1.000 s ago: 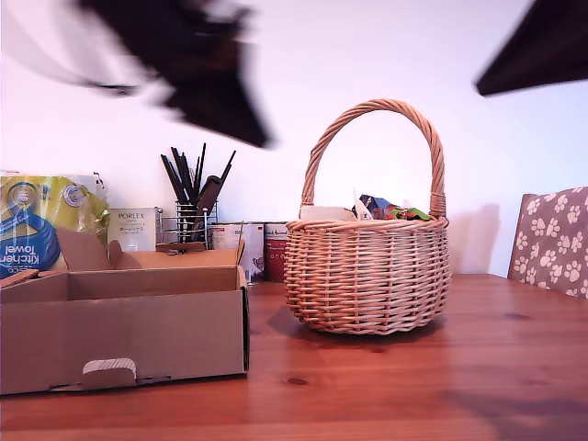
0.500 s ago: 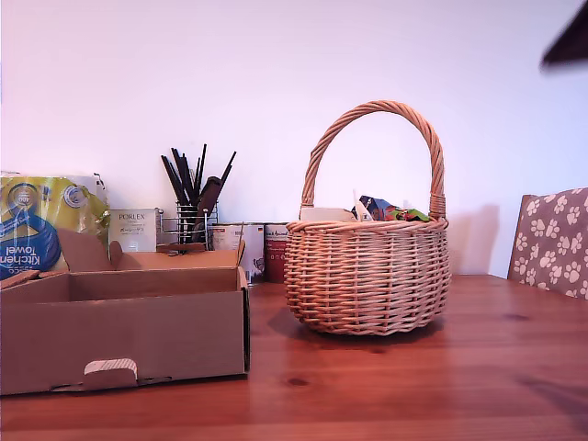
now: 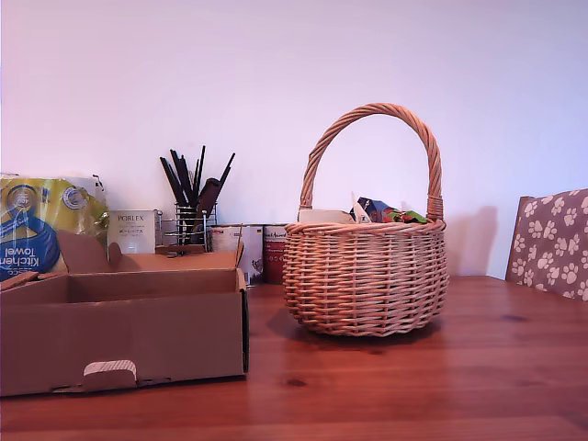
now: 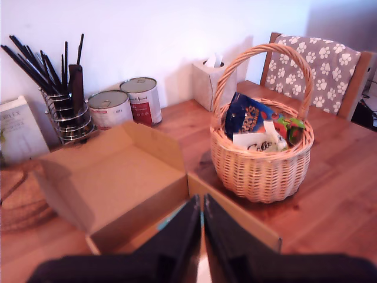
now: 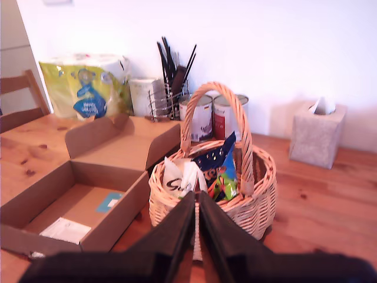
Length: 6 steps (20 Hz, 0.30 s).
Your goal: Move the bags of Easter eggs from the cardboard box on the left into the woven basket on the right side.
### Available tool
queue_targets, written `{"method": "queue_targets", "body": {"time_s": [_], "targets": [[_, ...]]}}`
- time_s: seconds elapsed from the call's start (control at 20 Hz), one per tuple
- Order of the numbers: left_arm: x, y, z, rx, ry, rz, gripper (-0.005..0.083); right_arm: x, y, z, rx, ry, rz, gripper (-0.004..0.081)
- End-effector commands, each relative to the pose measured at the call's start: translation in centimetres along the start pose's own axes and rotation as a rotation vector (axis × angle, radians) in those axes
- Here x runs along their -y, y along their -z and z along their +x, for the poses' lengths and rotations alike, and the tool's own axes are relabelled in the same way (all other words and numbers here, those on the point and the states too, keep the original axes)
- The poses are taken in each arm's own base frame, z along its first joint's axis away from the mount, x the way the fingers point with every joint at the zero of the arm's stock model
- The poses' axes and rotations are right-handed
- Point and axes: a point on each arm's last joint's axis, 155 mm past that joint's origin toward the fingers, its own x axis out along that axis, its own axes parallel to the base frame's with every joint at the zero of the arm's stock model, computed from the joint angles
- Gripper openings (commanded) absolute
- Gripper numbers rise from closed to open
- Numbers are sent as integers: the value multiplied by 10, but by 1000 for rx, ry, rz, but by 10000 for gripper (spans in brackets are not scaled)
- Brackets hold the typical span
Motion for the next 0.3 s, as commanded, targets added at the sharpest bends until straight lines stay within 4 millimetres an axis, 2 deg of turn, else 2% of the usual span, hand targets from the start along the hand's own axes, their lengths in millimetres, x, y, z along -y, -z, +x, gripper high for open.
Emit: {"method": "queue_targets", "body": {"time_s": [0.0, 0.25], "targets": [[-1, 17, 4, -57, -1, -22, -24, 1, 11, 3, -34, -1, 10, -13], [0, 33, 2, -120, 1, -40, -24, 0, 36, 3, -133, -3, 38, -13]]}}
